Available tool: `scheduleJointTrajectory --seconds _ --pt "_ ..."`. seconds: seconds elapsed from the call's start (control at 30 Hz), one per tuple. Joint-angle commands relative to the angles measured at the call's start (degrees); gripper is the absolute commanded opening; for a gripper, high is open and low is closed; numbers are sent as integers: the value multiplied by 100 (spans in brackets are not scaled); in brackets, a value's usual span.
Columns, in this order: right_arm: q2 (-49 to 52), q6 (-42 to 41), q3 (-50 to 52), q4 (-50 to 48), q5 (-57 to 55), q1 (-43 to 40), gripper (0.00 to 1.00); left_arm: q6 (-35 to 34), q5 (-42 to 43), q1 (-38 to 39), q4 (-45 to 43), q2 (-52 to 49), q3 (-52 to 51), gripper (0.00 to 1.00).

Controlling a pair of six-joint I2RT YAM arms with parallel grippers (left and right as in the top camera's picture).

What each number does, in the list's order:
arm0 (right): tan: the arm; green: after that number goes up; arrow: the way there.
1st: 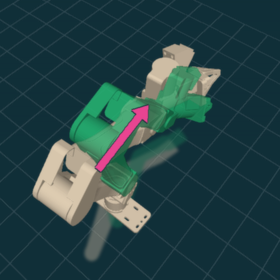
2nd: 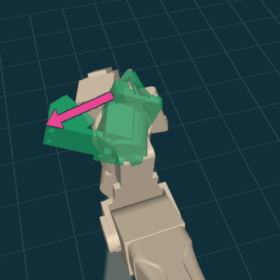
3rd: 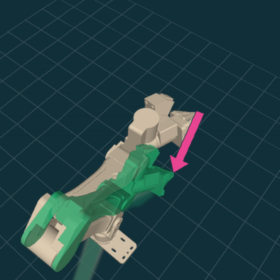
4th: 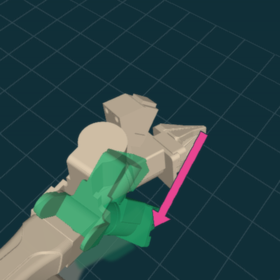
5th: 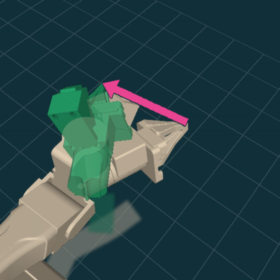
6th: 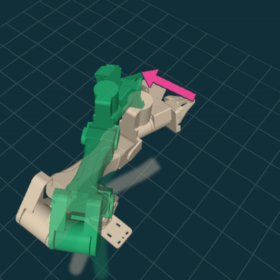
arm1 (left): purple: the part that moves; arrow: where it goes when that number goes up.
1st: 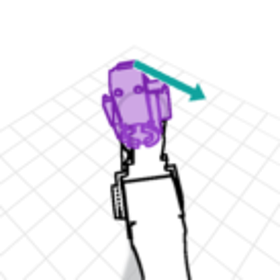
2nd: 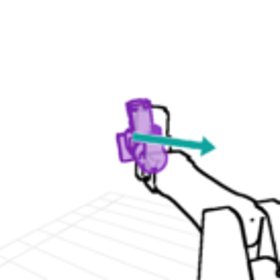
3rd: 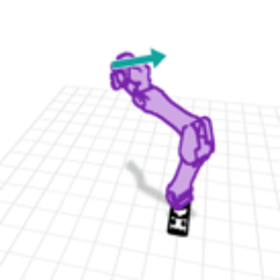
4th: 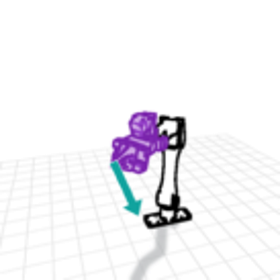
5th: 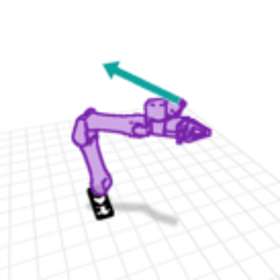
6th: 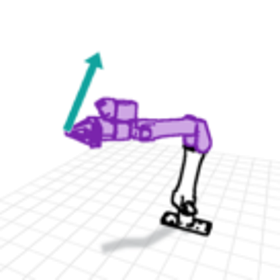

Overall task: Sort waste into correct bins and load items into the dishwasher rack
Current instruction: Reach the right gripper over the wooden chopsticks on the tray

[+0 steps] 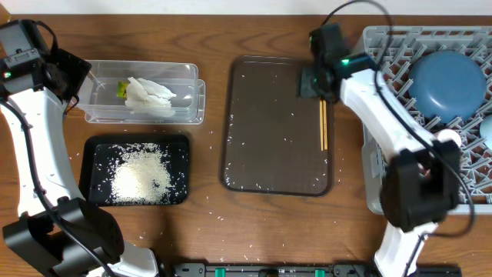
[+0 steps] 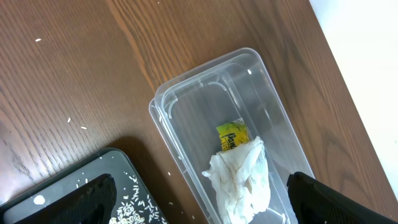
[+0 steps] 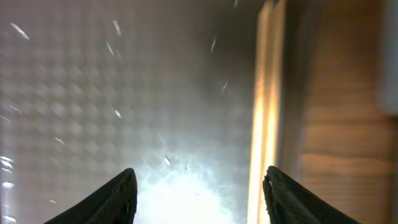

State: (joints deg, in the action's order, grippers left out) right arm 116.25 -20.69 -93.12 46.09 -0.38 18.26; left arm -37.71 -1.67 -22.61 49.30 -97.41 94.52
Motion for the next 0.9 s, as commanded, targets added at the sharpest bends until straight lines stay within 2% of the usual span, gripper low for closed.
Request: scheduleJointTrajectory --seconds 0.0,0.2,0.4,0.87 --pt "352 -26 26 94 649 -96 64 -52 -9 -9 13 42 31 91" --pt "538 -26 26 243 632 -149 68 -52 -9 -9 15 42 31 91" --pt "557 -24 26 205 -24 -225 71 -52 -9 -9 15 42 31 91" --pt "584 17 31 -188 -92 -232 70 -52 -9 -9 15 42 31 91"
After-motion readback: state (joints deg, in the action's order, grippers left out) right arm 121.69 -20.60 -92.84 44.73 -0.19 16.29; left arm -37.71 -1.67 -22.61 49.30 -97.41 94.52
